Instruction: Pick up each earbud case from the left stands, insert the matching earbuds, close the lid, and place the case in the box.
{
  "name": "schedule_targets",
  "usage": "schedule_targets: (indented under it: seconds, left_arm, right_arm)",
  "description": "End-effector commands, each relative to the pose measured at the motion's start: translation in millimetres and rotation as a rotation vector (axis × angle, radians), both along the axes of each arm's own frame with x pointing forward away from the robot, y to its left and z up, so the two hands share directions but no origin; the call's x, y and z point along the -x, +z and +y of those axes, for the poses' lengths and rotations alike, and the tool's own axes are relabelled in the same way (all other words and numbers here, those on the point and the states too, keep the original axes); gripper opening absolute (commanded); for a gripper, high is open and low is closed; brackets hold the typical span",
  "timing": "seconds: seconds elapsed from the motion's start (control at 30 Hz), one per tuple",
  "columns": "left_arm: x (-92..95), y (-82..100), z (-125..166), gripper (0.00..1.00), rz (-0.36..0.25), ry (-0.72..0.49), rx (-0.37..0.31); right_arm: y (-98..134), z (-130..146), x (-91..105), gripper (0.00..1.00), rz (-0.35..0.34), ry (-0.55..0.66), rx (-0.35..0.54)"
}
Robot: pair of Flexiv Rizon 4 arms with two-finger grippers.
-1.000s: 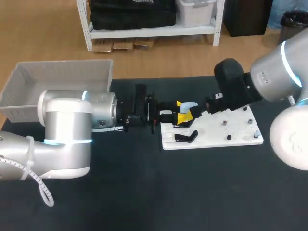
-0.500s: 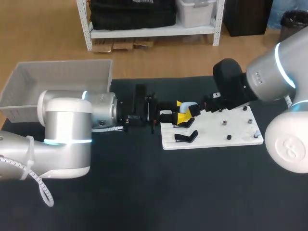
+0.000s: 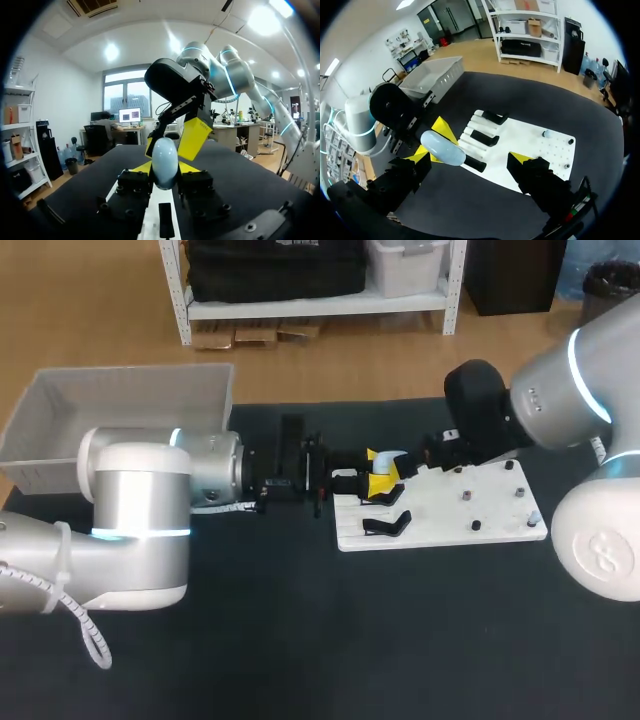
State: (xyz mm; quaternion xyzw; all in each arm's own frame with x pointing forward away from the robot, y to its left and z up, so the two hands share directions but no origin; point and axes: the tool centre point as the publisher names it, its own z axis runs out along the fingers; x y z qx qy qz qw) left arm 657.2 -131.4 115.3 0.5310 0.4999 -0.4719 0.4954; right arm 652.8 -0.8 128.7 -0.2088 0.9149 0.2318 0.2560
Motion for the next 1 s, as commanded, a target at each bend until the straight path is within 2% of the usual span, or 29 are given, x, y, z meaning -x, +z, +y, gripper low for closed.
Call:
schedule_targets:
  seconds: [0.03, 0.17, 0.4, 0.57, 0.63, 0.77, 1.0]
  left_arm:
    - [1.0, -1.2, -1, 0.00, -0.003, 0.001, 0.005]
    - [1.0, -1.2, -1, 0.00, -0.003, 0.001, 0.005]
    - [1.0, -1.2, -1, 0.00, -0.003, 0.001, 0.005]
    - [1.0, -1.2, -1, 0.00, -0.003, 0.001, 0.005]
    - [1.0, -1.2, -1, 0.00, -0.003, 0.001, 0.005]
    - [1.0, -1.2, -1, 0.00, -0.003, 0.001, 0.005]
    - [1.0, -1.2, -1, 0.00, -0.003, 0.001, 0.005]
  right_arm:
    - [3, 2, -1.3, 1.00, -0.013, -0.021, 0.017]
    - [9, 1, -6.9, 1.00, -0.024, -0.032, 0.013]
    - [32, -14, -10.4, 1.00, -0.072, -0.047, 0.016]
    - [50, -49, -10.6, 1.00, -0.140, -0.073, 0.139]
    - [52, -67, -9.5, 1.00, -0.146, -0.091, 0.208]
    - [44, -98, -7.4, 1.00, -0.086, -0.118, 0.354]
    - [6, -133, 2.4, 1.00, 0.089, -0.143, 0.536]
